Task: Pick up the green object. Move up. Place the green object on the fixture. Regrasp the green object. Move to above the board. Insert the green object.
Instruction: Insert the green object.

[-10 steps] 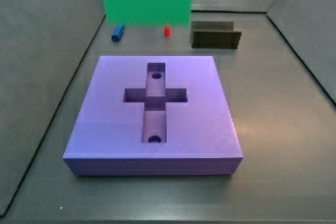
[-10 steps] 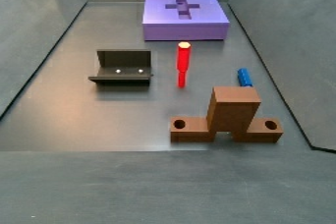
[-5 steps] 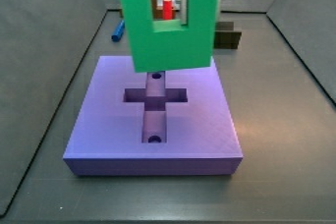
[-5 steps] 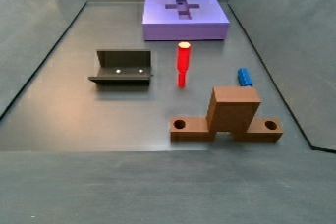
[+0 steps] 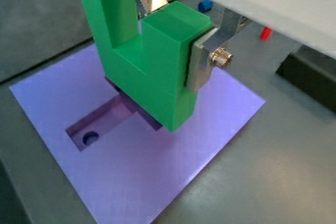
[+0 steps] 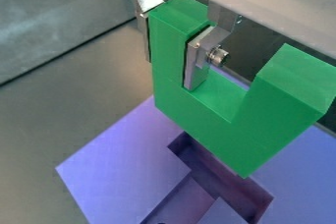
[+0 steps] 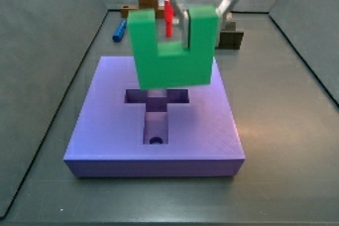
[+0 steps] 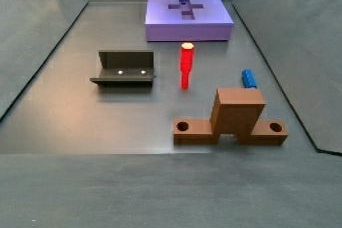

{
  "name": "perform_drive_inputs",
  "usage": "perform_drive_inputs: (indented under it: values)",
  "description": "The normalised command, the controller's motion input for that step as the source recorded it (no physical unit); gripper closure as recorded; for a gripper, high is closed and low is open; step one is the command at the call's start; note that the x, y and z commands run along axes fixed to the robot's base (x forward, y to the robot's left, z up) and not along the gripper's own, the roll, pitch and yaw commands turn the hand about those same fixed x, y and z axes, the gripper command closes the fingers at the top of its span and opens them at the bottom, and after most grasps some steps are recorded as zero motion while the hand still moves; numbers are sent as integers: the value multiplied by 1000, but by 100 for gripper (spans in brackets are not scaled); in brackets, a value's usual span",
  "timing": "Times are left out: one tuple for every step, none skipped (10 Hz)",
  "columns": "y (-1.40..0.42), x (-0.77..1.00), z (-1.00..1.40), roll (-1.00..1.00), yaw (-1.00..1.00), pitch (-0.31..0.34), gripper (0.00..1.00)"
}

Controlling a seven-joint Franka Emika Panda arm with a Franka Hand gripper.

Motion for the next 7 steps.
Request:
perform_drive_inputs:
  values:
    - [0,0,-257,63,0,-67,100]
    - [26,0,-40,101,0,-57,100]
    - [0,51,-100,114,0,-67,100]
    - [51,0,-151,107,-14,-80,100]
    - [103,-17,-169,69,0,-93,100]
    - [126,0,-203,57,-34,-70,100]
    - [226,-154,-200,-106,-54,-113,100]
